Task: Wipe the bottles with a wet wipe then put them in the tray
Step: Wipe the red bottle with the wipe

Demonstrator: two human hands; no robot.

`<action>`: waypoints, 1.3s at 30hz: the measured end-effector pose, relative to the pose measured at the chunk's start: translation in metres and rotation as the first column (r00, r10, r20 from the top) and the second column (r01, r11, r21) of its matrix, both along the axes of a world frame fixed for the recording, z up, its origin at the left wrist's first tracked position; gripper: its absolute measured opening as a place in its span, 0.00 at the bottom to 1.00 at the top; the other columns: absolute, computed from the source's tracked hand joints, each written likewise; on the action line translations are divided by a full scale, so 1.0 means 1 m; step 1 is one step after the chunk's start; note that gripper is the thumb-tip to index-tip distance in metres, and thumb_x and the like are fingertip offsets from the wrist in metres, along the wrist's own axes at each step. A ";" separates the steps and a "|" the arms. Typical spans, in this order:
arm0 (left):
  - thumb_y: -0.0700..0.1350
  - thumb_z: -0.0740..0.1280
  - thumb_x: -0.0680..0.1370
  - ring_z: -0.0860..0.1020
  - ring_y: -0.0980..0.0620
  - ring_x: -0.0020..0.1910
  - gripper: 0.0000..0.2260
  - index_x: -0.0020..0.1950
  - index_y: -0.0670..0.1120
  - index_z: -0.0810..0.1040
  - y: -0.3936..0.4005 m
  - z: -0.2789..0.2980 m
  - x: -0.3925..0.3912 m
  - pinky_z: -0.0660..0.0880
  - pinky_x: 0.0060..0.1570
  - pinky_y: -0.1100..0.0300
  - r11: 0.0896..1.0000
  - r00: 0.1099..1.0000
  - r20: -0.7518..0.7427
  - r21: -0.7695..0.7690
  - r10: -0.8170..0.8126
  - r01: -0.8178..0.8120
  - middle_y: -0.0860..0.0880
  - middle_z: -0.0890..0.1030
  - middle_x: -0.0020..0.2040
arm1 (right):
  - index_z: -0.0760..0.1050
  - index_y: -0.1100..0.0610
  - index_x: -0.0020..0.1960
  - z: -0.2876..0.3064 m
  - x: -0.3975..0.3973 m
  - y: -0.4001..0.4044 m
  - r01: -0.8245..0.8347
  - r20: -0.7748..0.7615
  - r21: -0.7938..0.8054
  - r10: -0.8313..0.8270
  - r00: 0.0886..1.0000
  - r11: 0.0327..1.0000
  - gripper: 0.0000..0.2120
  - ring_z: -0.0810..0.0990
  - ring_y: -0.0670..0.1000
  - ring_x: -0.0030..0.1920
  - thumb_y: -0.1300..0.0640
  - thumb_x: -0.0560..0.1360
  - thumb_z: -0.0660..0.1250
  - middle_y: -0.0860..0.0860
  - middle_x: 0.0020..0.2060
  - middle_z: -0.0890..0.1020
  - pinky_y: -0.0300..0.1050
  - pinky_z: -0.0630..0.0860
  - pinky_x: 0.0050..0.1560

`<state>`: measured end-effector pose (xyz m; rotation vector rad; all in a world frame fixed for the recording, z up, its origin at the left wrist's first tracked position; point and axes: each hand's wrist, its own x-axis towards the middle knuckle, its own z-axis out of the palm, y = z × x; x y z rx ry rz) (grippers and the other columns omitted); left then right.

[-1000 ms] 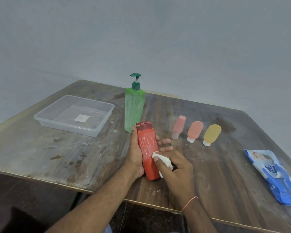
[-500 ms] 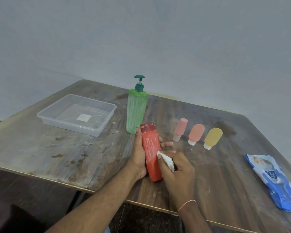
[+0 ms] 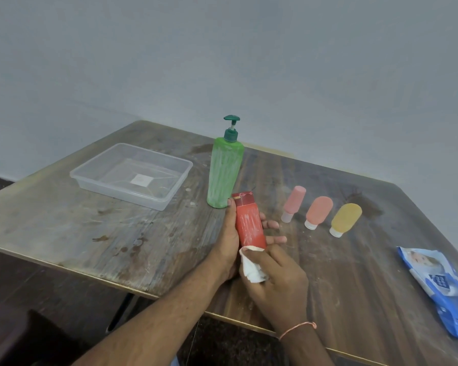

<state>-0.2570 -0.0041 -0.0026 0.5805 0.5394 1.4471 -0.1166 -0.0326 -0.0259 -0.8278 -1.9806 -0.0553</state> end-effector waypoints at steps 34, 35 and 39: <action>0.75 0.51 0.81 0.81 0.36 0.54 0.38 0.53 0.42 0.81 0.002 -0.011 0.000 0.76 0.63 0.42 0.996 0.996 -0.023 -0.014 0.082 -0.083 0.34 0.83 0.56 | 0.86 0.47 0.54 0.040 -0.011 0.009 -0.070 0.048 -0.114 0.076 0.996 0.991 0.05 0.84 0.44 0.44 0.50 0.79 0.75 0.42 0.45 0.85 0.48 0.82 0.41; 0.75 0.51 0.81 0.82 0.38 0.52 0.38 0.52 0.43 0.81 0.001 -0.011 0.000 0.78 0.61 0.45 0.997 0.996 -0.029 -0.015 0.082 -0.082 0.34 0.83 0.56 | 0.86 0.48 0.54 0.042 -0.013 0.010 -0.047 0.018 -0.120 0.050 0.999 0.992 0.05 0.84 0.44 0.44 0.49 0.79 0.74 0.42 0.46 0.86 0.48 0.82 0.41; 0.75 0.52 0.80 0.82 0.37 0.53 0.38 0.53 0.42 0.81 0.002 -0.013 0.001 0.75 0.65 0.41 0.996 0.996 -0.017 -0.015 0.089 -0.089 0.34 0.82 0.58 | 0.84 0.47 0.51 0.041 -0.014 0.005 -0.035 0.020 -0.137 0.038 0.999 0.990 0.03 0.83 0.44 0.41 0.50 0.78 0.75 0.40 0.43 0.84 0.50 0.81 0.39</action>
